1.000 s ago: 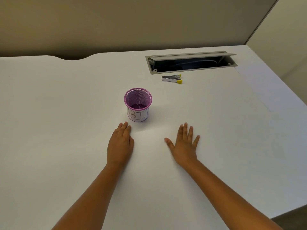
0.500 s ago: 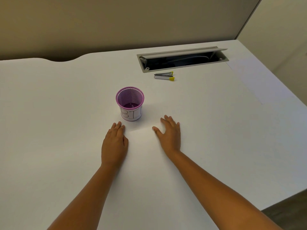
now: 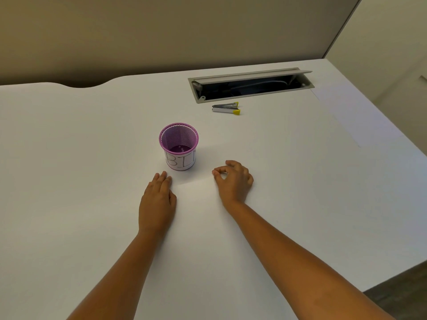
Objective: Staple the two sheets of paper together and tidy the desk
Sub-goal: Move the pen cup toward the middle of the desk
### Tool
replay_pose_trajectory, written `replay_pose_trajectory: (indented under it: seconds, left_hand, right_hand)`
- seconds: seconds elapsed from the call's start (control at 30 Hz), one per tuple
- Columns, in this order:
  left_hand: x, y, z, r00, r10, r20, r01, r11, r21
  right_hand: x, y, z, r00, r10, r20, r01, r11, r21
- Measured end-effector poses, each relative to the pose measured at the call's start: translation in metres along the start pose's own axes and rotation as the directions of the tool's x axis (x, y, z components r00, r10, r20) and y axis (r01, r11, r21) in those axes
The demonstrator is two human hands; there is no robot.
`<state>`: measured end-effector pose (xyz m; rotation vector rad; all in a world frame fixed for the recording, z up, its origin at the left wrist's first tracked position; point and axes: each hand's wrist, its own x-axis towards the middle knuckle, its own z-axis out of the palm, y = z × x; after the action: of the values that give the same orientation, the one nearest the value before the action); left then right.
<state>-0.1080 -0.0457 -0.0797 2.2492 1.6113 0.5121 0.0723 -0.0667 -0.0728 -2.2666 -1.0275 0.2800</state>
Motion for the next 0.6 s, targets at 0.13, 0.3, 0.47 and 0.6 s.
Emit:
replay_pose_trajectory:
  seconds: [0.13, 0.3, 0.47, 0.6]
  left_hand:
    - [0.0, 0.0, -0.001, 1.0, 0.004, 0.003, -0.004, 1.0, 0.005]
    - [-0.001, 0.001, -0.002, 1.0, 0.004, 0.0, -0.004, 1.0, -0.003]
    - [0.0, 0.001, -0.001, 1.0, 0.002, -0.003, -0.002, 1.0, -0.008]
    - [0.0, 0.0, -0.001, 1.0, 0.004, -0.001, -0.004, 1.0, 0.0]
  right_hand:
    - [0.007, -0.005, -0.002, 0.993, -0.068, 0.093, 0.085, 0.978, -0.19]
    - [0.01, -0.011, 0.0, 0.968, -0.093, 0.234, 0.173, 0.92, -0.351]
    - [0.033, -0.038, -0.016, 0.948, 0.107, 0.3, -0.16, 0.975, 0.156]
    - [0.054, -0.079, -0.039, 0.936, -0.053, 0.348, -0.067, 0.944, 0.324]
